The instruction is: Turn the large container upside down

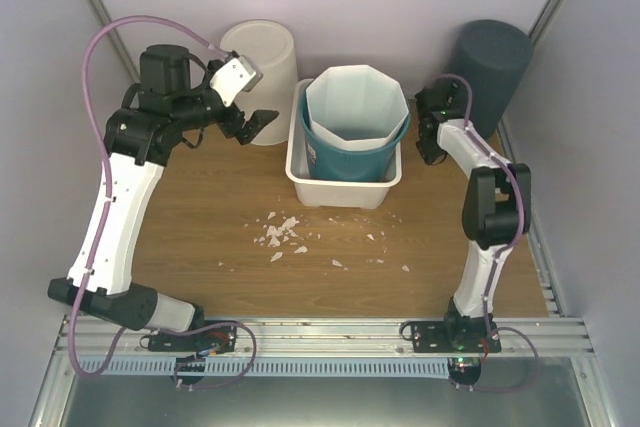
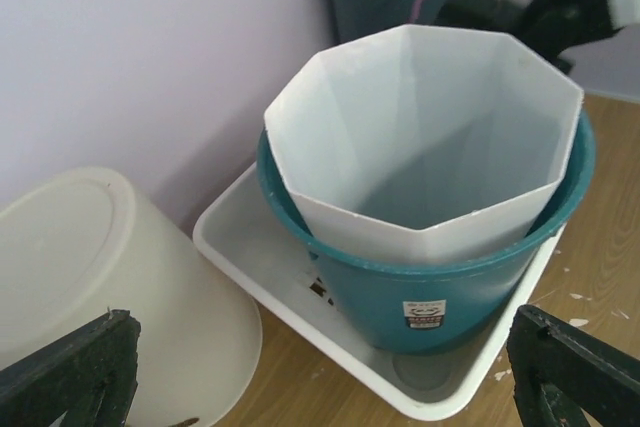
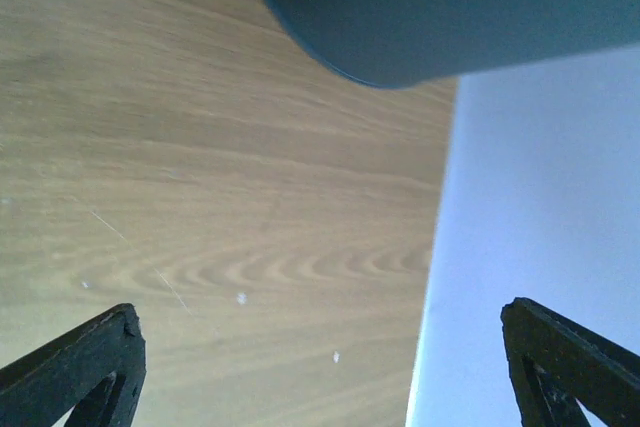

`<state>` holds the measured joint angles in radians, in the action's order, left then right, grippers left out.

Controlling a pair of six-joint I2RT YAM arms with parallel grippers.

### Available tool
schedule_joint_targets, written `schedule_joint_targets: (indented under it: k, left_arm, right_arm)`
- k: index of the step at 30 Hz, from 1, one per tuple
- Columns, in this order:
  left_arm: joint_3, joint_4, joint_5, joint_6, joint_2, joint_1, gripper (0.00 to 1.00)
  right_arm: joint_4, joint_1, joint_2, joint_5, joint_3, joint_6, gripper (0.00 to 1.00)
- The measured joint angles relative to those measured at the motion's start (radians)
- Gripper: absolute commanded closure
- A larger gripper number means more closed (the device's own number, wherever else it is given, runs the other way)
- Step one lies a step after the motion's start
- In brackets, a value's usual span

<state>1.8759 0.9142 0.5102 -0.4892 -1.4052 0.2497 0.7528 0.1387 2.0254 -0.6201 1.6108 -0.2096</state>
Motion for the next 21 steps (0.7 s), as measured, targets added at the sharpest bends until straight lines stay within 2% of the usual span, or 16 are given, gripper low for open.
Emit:
schedule_joint_targets:
  k: [5, 8, 15, 18, 21]
  left_arm:
    - [0.047, 0.031, -0.071, 0.034, -0.059, 0.010, 0.02]
    - [0.089, 0.044, -0.101, 0.062, -0.124, 0.010, 0.02]
    - [0.089, 0.060, -0.111, 0.116, -0.162, 0.011, 0.01]
    - [0.086, 0.060, -0.112, 0.123, -0.154, 0.011, 0.01]
    - [0.079, 0.060, -0.113, 0.123, -0.151, 0.011, 0.01]
  right_arm:
    - [0.064, -0.035, -0.132, 0.019, -0.014, 0.073, 0.04]
    - [0.126, -0.056, -0.196, 0.029, 0.027, 0.113, 0.10]
    - [0.263, -0.058, -0.230, 0.205, 0.425, 0.168, 0.23]
    - [0.296, -0.044, -0.274, 0.306, 0.508, 0.198, 0.29]
    - [0.322, -0.029, -0.290, 0.416, 0.545, 0.223, 0.32]
